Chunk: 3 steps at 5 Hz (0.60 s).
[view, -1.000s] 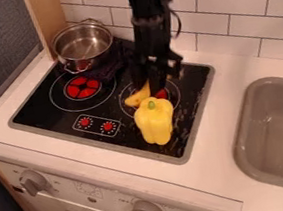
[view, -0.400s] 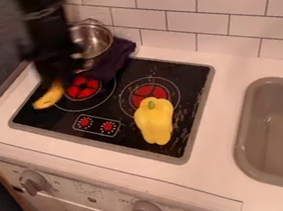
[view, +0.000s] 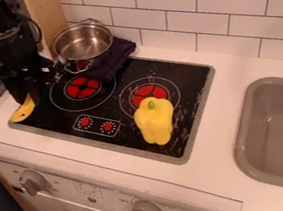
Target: Pick up the yellow brush and place it at the lower left of the left burner
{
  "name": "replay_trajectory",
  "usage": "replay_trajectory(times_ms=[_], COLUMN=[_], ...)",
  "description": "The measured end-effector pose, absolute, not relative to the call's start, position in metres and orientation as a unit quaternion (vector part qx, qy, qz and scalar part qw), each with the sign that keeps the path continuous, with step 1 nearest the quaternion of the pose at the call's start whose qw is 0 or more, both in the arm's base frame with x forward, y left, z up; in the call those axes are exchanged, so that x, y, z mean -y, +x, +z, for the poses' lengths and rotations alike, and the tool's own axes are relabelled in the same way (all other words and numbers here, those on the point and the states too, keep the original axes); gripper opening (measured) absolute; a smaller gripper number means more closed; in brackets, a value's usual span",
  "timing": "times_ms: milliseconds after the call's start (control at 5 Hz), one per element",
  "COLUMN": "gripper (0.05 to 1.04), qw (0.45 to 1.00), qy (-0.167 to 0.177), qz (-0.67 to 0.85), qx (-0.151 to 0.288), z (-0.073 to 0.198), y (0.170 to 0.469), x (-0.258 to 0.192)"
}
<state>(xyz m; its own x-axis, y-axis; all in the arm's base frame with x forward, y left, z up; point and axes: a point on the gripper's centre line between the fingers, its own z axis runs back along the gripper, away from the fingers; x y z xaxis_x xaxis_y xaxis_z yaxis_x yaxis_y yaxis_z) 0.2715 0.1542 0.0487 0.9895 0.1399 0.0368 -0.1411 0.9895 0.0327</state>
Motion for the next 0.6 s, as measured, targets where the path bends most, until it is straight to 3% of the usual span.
replay_trajectory(times_ms=[400,600], gripper=[0.974,1.005], qw=[0.999,0.999], qy=[0.012,0.013], qz=[0.050,0.033], qx=[0.015,0.012], z=[0.044,0.043], y=[0.277,0.281], x=[-0.148,-0.138])
